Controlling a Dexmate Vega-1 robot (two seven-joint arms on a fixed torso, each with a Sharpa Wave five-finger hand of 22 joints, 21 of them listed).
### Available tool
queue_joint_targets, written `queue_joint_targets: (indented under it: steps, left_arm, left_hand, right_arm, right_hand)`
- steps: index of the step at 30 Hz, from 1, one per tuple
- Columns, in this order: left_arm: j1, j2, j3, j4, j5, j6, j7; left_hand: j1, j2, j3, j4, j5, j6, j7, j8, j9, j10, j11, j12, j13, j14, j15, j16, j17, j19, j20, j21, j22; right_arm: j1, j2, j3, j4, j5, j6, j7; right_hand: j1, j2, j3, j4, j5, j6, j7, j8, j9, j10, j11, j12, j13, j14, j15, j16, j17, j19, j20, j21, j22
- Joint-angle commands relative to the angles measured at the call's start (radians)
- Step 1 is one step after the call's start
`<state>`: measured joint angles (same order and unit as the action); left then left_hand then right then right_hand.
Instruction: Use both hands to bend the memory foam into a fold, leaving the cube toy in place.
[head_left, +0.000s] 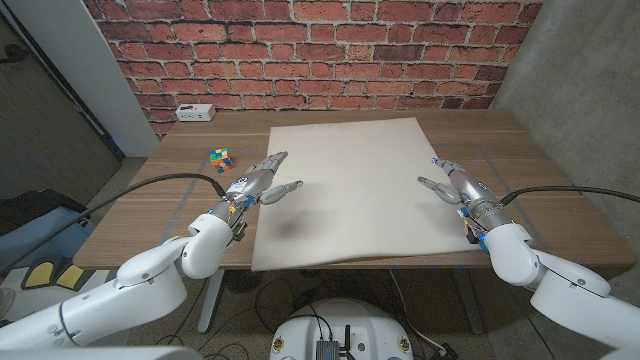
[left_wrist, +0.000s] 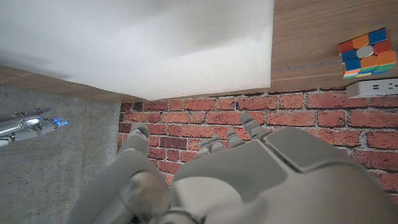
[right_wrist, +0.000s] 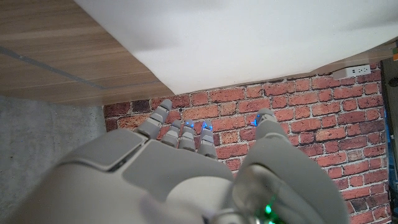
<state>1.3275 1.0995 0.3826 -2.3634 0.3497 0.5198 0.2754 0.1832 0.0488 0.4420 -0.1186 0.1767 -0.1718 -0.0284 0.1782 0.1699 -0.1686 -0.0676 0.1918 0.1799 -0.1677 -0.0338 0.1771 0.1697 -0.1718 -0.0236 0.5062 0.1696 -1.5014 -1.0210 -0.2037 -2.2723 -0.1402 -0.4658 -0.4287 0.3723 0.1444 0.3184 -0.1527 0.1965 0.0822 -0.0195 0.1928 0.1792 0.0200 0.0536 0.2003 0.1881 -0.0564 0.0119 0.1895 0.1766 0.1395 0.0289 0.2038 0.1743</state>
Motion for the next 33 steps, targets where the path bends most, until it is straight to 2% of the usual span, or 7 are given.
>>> queue_joint_targets:
  steps: [1,12,23,33]
  left_arm:
    - [0.017,0.028,-0.001,-0.025,0.028,0.014,-0.034]
    - [0.024,0.049,0.001,-0.048,0.041,0.030,-0.076]
    - [0.042,0.070,-0.001,-0.079,0.047,0.057,-0.105]
    - [0.042,0.088,0.021,-0.107,0.062,0.084,-0.136]
  left_hand:
    - [0.004,-0.010,-0.003,-0.001,0.004,-0.102,-0.010,-0.003,0.005,-0.109,-0.006,-0.004,0.002,-0.088,-0.005,-0.001,0.002,-0.006,0.000,-0.004,0.006]
    - [0.004,-0.018,-0.009,-0.005,0.004,-0.111,-0.009,-0.003,0.005,-0.113,-0.004,-0.003,0.003,-0.091,-0.004,-0.001,0.002,0.000,0.002,-0.007,0.006]
    - [0.004,-0.026,-0.014,-0.007,0.004,-0.117,-0.009,-0.003,0.006,-0.115,-0.006,-0.002,0.003,-0.092,-0.004,0.000,0.002,0.003,0.003,-0.011,0.006]
    - [0.003,-0.034,-0.019,-0.010,0.005,-0.121,-0.008,-0.002,0.006,-0.118,-0.006,-0.001,0.003,-0.092,-0.004,0.001,0.003,0.005,0.004,-0.014,0.006]
  right_arm:
    - [-0.001,-0.018,-0.033,-0.043,-0.044,-0.101,0.030]
    - [-0.010,-0.033,-0.045,-0.067,-0.054,-0.151,0.032]
    - [-0.013,-0.060,-0.063,-0.097,-0.065,-0.210,0.040]
    - [-0.045,-0.084,-0.059,-0.122,-0.065,-0.242,0.029]
  right_hand:
    - [0.018,-0.002,0.006,-0.003,-0.003,0.011,-0.005,0.010,0.004,0.006,0.001,0.008,0.003,0.007,-0.002,0.008,0.003,0.011,0.001,0.002,0.002]
    - [0.030,-0.008,0.010,-0.009,-0.005,0.016,-0.016,0.009,0.005,0.006,-0.009,0.006,0.003,0.011,-0.007,0.007,0.003,0.012,0.003,0.001,0.002]
    - [0.037,-0.012,0.012,-0.010,-0.006,0.016,-0.017,0.007,0.005,0.008,-0.008,0.006,0.003,0.012,-0.008,0.007,0.003,0.013,0.003,0.001,0.002]
    - [0.042,-0.013,0.014,-0.011,-0.007,0.019,-0.021,0.007,0.005,0.011,-0.009,0.006,0.003,0.014,-0.010,0.006,0.003,0.015,0.003,0.001,0.002]
